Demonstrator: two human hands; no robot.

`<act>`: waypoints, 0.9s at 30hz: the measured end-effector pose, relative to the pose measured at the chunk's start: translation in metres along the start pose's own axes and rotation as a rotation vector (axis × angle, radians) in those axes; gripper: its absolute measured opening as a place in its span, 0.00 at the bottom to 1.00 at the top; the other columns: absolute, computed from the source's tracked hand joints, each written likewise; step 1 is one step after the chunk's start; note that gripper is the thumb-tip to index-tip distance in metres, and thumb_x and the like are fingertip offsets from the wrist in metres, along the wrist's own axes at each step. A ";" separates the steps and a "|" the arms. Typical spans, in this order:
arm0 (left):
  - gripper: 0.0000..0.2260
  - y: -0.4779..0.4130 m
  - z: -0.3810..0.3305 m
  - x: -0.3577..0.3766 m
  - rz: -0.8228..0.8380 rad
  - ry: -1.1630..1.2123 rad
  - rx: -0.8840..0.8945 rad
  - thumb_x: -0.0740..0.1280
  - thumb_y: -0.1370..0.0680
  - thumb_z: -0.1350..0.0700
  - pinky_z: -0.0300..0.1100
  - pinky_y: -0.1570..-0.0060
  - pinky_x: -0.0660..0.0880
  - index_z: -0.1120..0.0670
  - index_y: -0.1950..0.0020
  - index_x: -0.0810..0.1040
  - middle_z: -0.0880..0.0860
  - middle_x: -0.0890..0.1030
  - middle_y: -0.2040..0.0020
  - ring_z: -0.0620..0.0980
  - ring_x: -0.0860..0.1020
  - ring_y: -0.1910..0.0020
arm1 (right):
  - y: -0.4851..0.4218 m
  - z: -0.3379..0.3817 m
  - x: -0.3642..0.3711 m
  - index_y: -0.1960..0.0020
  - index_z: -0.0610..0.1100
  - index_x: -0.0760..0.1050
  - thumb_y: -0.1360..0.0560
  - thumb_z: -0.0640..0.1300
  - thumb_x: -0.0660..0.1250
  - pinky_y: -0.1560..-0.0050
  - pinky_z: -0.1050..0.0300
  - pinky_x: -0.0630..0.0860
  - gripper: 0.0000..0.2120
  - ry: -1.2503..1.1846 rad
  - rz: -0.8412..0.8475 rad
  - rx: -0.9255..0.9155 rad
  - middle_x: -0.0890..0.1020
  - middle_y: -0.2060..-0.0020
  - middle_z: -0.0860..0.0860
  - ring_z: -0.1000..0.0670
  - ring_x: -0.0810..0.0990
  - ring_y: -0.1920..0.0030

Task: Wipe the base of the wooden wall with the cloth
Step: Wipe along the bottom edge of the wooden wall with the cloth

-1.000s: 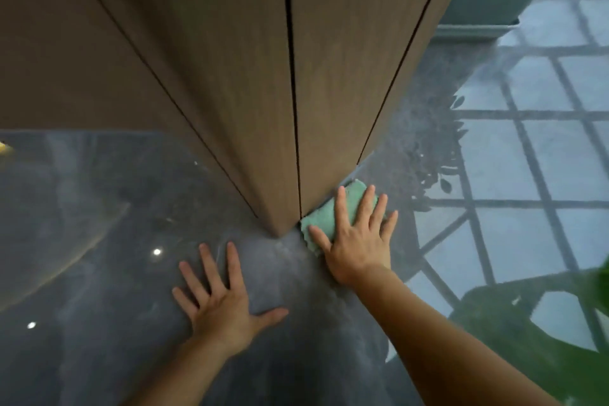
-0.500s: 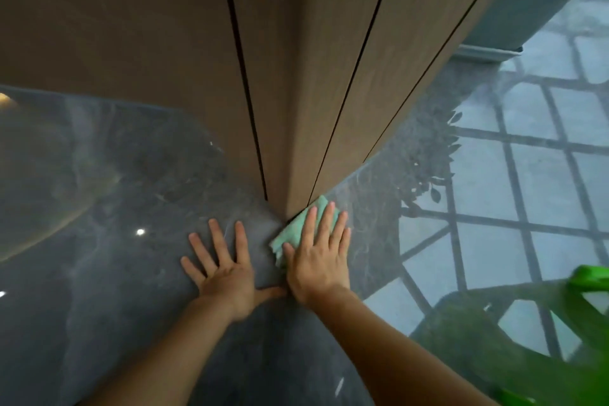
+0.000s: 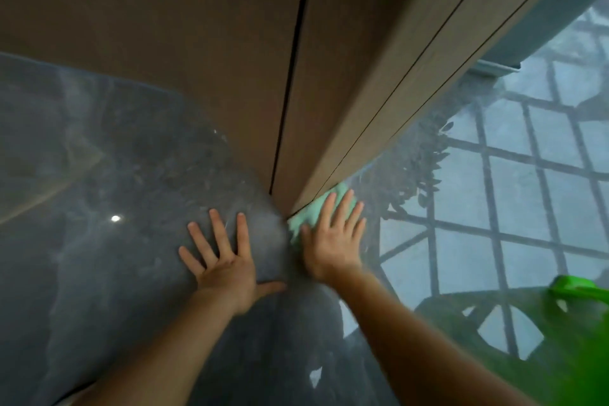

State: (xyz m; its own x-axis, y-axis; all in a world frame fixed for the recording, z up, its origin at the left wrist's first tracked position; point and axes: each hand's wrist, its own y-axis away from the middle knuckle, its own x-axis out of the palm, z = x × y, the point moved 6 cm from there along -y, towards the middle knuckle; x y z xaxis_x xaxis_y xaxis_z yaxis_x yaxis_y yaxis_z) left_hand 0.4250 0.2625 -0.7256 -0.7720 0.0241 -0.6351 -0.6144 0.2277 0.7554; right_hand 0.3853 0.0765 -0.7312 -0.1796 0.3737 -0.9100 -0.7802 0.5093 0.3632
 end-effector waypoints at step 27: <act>0.66 -0.016 0.004 0.013 -0.060 -0.011 0.020 0.55 0.50 0.16 0.74 0.40 0.27 0.48 0.39 0.11 0.60 0.10 0.39 0.70 0.12 0.44 | -0.099 -0.108 -0.090 0.23 0.41 0.37 0.19 0.55 0.47 0.25 0.38 0.42 0.33 0.068 0.007 0.424 0.41 0.22 0.39 0.35 0.41 0.24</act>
State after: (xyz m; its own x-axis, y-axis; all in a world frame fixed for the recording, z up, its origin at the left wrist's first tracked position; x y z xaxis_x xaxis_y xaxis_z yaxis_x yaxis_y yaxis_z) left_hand 0.4260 0.2628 -0.7467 -0.7319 0.0209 -0.6811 -0.6562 0.2482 0.7126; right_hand 0.4141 -0.0908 -0.7063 -0.2345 0.3338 -0.9130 -0.4658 0.7858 0.4069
